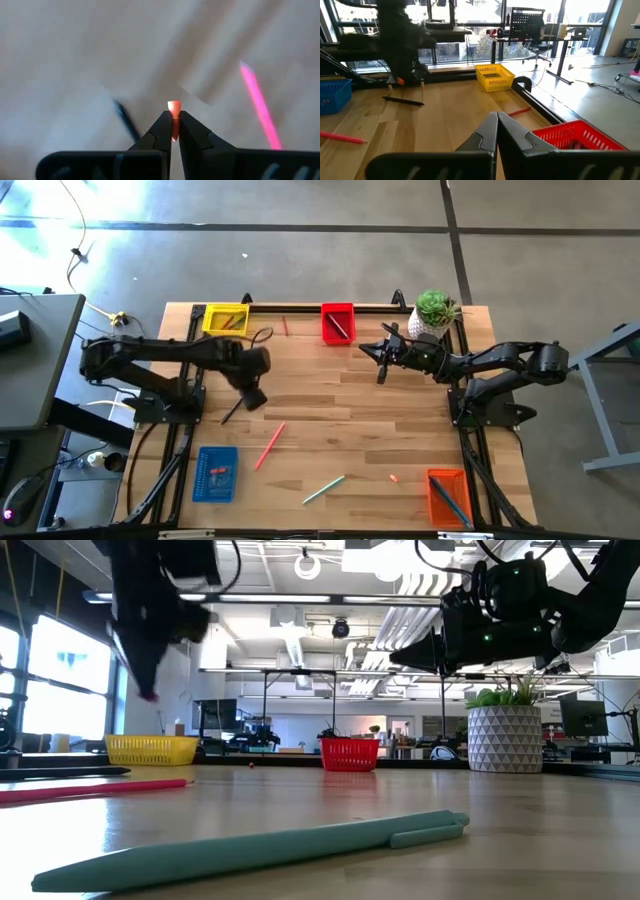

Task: Sort crayons/erasers/pens/pencils in bins
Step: Put the top orange eraser into the blue bin

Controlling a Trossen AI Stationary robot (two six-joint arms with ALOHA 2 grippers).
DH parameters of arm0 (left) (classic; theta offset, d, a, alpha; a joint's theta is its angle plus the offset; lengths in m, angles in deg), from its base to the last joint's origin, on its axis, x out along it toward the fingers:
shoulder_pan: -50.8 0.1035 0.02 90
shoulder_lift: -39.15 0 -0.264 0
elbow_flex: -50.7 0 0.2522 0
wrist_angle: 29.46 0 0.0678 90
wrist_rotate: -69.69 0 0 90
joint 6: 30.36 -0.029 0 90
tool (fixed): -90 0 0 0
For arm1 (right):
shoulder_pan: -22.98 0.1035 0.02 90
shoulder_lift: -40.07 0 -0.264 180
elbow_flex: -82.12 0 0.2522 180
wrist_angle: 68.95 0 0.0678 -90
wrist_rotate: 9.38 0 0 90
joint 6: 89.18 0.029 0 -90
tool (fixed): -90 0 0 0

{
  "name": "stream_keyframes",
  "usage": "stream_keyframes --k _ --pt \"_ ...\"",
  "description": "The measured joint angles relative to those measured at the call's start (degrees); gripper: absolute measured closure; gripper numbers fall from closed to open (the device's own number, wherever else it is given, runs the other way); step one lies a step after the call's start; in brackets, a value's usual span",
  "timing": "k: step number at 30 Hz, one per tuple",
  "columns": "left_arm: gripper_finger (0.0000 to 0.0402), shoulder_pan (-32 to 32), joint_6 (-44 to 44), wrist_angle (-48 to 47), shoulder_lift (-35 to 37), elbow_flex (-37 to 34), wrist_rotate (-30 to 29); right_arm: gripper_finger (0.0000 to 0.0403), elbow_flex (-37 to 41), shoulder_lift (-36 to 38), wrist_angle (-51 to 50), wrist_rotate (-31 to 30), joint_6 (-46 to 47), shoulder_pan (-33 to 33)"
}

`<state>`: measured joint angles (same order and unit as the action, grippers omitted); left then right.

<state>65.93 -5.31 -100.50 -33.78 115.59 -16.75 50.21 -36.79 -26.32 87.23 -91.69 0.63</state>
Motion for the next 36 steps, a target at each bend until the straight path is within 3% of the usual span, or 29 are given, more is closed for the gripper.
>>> stream_keyframes --k 3,10,13,19,23,30,36 --pt "0.0398 -8.00 8.50 -5.63 2.49 1.18 5.15 0.0403 0.00 0.00 -0.76 0.00 -0.25 0.00" --pt "0.0398 -30.80 32.64 -5.30 4.77 1.32 14.61 0.0403 0.00 0.00 -3.48 -0.18 -1.52 -0.15" --pt "0.0398 -40.00 43.53 -3.58 4.71 1.32 14.47 0.0403 0.00 0.00 -3.83 -0.33 -1.64 -0.15" --pt "0.0398 -52.65 61.30 -1.68 2.59 1.32 7.20 0.0403 0.00 0.00 -4.73 -0.35 -2.55 -0.15" --pt "0.0398 -56.30 64.28 0.14 -1.00 0.39 2.97 0.0403 0.00 0.00 -5.63 -0.37 -3.07 -0.15" --pt "0.0398 -57.24 62.80 11.58 -7.25 -5.68 4.26 0.0403 0.00 0.00 -5.63 -0.37 -2.95 -0.15" --pt "0.0372 -57.18 61.70 11.20 -9.88 -6.31 4.86 0.0403 0.00 0.00 -5.34 -0.39 -2.51 -0.15"
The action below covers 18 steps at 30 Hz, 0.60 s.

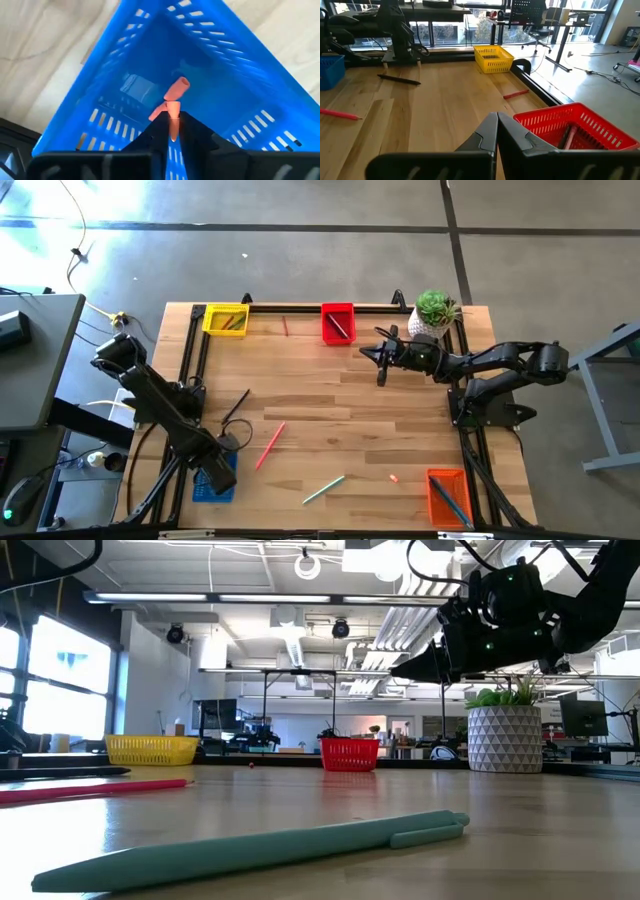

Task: Sort crayons/erasers/pens/pencils in bins
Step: Put the top orange eraser into the blue bin, then put the red crayon into the yellow bin

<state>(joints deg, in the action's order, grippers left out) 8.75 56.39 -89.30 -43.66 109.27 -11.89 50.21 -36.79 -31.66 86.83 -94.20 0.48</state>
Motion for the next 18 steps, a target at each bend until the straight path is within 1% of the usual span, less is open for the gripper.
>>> stream_keyframes --k 5,9,11,14,16,18 --pt "0.0329 0.00 -0.39 0.29 -0.13 0.00 1.96 0.0403 0.00 0.00 0.27 0.00 0.00 0.00" --pt "0.0301 0.25 -0.36 -0.17 0.40 0.23 8.09 0.0403 0.00 0.00 0.27 0.00 0.00 0.00" --pt "0.0295 0.42 -1.10 -1.46 0.80 1.33 9.88 0.0403 0.00 0.00 0.26 0.00 0.00 0.00" --pt "0.0294 0.81 -4.05 -3.01 2.73 3.85 9.05 0.0403 0.00 0.00 0.20 0.00 0.02 0.00" --pt "0.0302 1.96 -6.07 -4.15 4.18 5.73 8.01 0.0403 0.00 0.00 0.11 -0.01 0.02 0.00" --pt "0.0313 3.41 -7.37 -6.88 6.42 7.12 4.69 0.0403 0.00 0.00 0.10 -0.02 0.02 0.00"
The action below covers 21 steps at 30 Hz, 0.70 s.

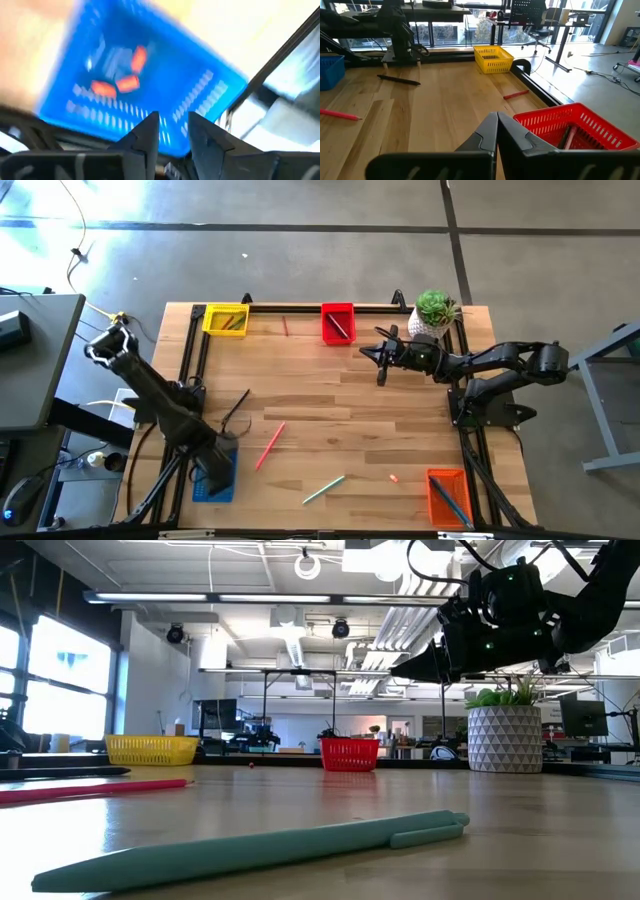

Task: Sort crayons/erasers/pens/pencils in bins
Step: Put the red crayon into the yellow bin

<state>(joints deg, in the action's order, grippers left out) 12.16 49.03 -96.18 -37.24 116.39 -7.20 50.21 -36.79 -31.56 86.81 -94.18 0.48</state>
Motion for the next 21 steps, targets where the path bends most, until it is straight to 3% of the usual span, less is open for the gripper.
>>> stream_keyframes --k 4,8,13,18,21 --pt "0.0342 4.49 -3.72 -1.10 5.18 0.73 -11.24 0.0403 0.00 0.00 0.03 0.00 0.00 0.00" --pt "0.0373 12.25 -13.43 0.34 8.74 0.60 -19.83 0.0403 0.00 0.00 -0.20 -0.02 0.02 0.00" --pt "0.0399 26.66 -29.99 3.03 8.24 0.56 -21.49 0.0403 0.00 0.00 -0.04 -0.05 0.02 0.00" --pt "0.0397 40.35 -48.15 14.06 3.83 0.53 -19.74 0.0403 0.00 0.00 0.38 -1.46 0.58 0.02" --pt "0.0397 48.52 -49.97 20.96 0.40 1.19 -18.54 0.0403 0.00 0.00 0.50 -1.92 1.53 0.04"
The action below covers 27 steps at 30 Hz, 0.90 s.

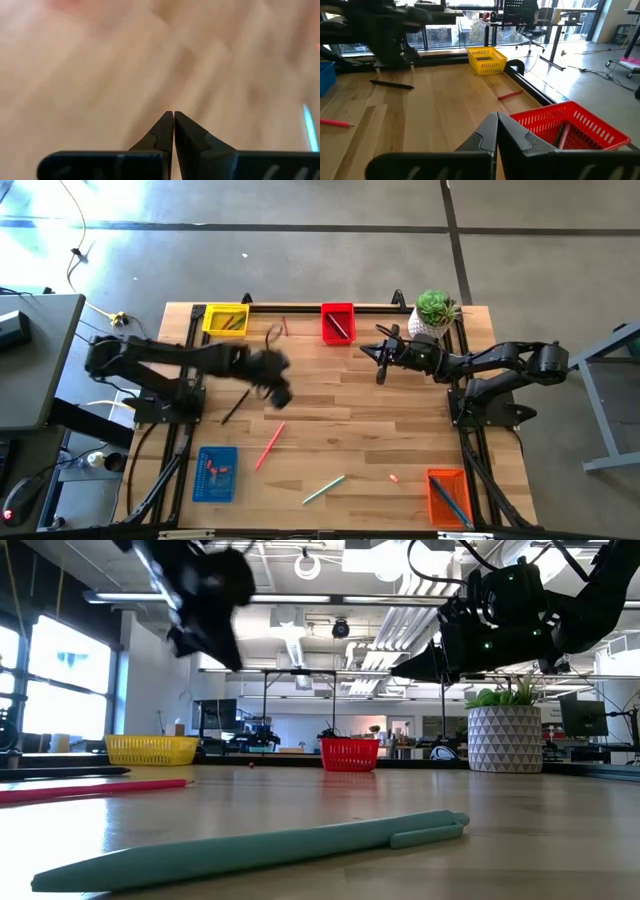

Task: Sort crayons/erasers/pens/pencils in bins
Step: Put the red crayon into the yellow bin

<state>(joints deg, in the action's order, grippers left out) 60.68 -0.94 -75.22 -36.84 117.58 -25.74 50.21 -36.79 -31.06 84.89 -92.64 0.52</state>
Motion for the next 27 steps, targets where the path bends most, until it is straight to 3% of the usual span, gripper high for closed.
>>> stream_keyframes --k 6,12,20,27 --pt "0.0392 10.49 -6.13 4.63 -6.44 3.08 -1.24 0.0403 0.00 0.00 0.04 0.00 0.01 0.00" --pt "0.0358 18.09 -9.07 5.67 -14.53 6.72 -3.66 0.0403 0.00 0.00 0.06 -0.05 0.02 0.00" --pt "0.0292 25.52 -11.62 6.37 -23.17 9.66 -4.63 0.0403 0.00 0.00 0.06 -0.05 0.04 0.00" --pt "0.0254 29.29 -11.61 9.33 -25.71 10.01 -6.30 0.0403 0.00 0.00 0.01 -0.03 0.04 0.00"
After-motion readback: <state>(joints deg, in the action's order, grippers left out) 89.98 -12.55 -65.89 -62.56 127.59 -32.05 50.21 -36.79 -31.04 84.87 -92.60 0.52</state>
